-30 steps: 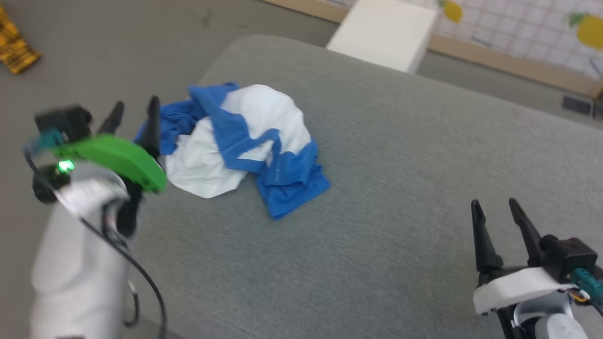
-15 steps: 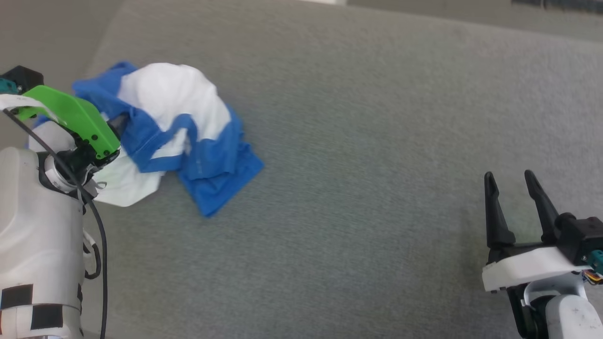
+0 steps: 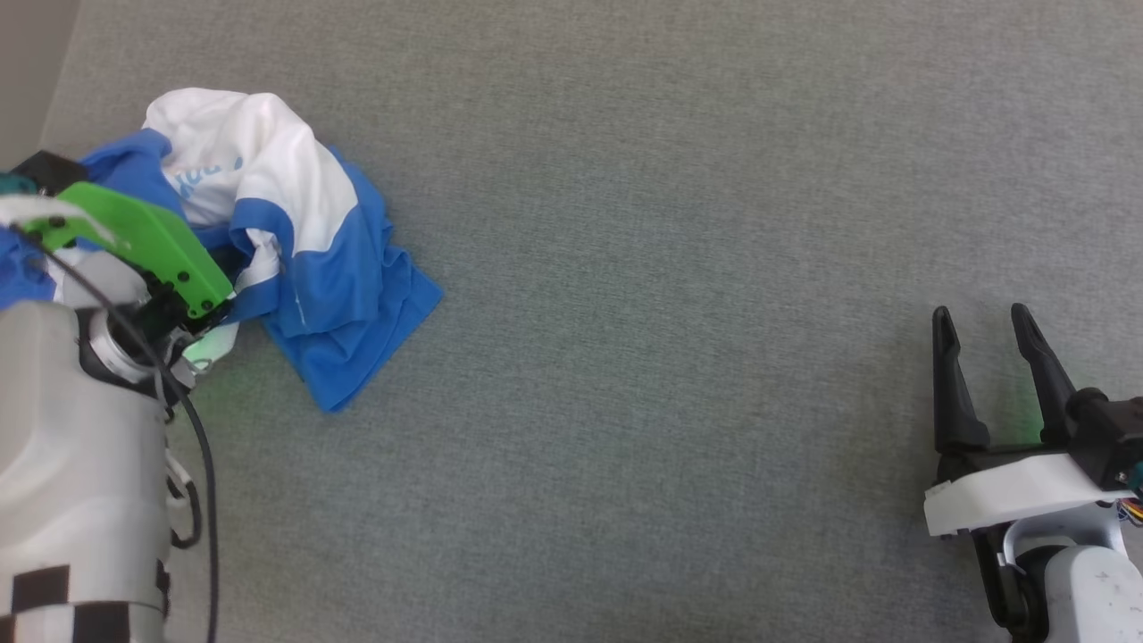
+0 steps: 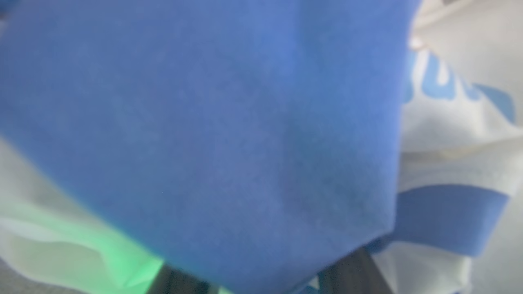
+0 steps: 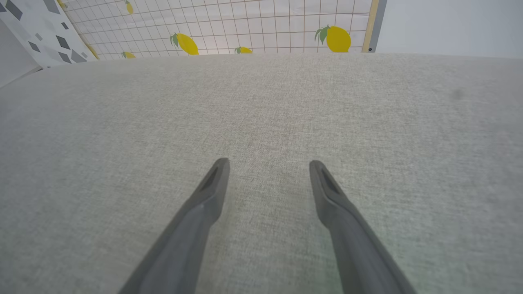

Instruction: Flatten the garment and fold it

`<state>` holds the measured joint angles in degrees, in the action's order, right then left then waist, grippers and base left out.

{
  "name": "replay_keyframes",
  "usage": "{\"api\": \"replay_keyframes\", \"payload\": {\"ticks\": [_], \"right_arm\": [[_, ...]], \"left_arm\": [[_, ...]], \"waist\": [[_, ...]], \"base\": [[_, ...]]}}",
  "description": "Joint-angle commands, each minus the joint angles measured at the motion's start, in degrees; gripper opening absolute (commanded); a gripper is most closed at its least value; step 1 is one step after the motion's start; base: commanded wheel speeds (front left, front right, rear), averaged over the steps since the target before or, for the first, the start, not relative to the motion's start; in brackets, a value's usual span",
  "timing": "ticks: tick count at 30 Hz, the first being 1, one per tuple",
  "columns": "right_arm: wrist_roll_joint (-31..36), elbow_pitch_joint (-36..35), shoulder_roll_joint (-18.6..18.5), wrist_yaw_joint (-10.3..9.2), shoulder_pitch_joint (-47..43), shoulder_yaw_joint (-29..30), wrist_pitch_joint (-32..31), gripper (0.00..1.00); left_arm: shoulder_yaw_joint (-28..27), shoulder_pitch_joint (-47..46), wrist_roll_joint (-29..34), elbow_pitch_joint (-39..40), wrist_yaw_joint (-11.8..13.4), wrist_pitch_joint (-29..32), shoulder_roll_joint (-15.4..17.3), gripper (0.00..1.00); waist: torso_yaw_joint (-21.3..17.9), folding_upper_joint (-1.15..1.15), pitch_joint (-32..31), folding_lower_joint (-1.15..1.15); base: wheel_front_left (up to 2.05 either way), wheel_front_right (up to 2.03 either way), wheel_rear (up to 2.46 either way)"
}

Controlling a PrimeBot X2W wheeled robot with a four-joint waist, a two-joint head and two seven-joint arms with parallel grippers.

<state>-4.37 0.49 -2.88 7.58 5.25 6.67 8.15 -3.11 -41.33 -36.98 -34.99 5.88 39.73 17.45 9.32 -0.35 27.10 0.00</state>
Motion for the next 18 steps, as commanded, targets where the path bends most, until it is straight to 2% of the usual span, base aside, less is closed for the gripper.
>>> {"api": "replay_keyframes", "payload": {"ticks": [1, 3, 4, 9, 14, 18], "right_arm": [[0.3, -0.2, 0.0, -0.09, 1.1, -0.1, 0.0, 1.00], [0.4, 0.0, 0.0, -0.09, 1.2, -0.1, -0.1, 1.00], [0.3, 0.7, 0.0, -0.09, 0.8, -0.3, 0.0, 1.00], [-0.6, 2.7, 0.0, -0.09, -0.5, -0.7, 0.6, 1.00], [-1.9, 5.2, 0.0, -0.09, -1.7, -1.7, 1.4, 1.00], [-3.0, 7.4, 0.0, -0.09, -2.5, -2.0, 2.4, 1.00]], "left_arm": [[0.5, 3.5, -0.7, -1.9, -0.4, -2.1, -3.6, 0.00], [-1.7, 3.1, -1.9, -1.8, -0.7, -6.7, -4.1, 0.00], [-3.8, 1.9, -2.2, -1.1, -1.5, -13.8, -4.0, 0.00], [-6.7, -1.9, -2.2, 1.8, -2.0, -23.0, -2.8, 0.00], [-6.4, -6.9, -1.4, 6.1, -4.4, -26.6, -0.6, 0.00], [-4.9, -12.4, -1.2, 9.7, -6.1, -26.4, 0.2, 0.00]], "waist": [[0.9, 0.35, -0.5, 0.00], [1.7, 0.35, -1.3, 0.00], [2.8, 0.35, -3.4, 0.00], [4.9, 0.35, -8.2, 0.00], [5.3, 0.35, -13.1, 0.00], [4.1, 0.35, -16.8, 0.00]], "base": [[0.00, 0.00, 0.00], [0.00, 0.00, 0.00], [0.00, 0.00, 0.00], [0.00, 0.00, 0.00], [0.00, 0.00, 0.00], [0.00, 0.00, 0.00]]}}
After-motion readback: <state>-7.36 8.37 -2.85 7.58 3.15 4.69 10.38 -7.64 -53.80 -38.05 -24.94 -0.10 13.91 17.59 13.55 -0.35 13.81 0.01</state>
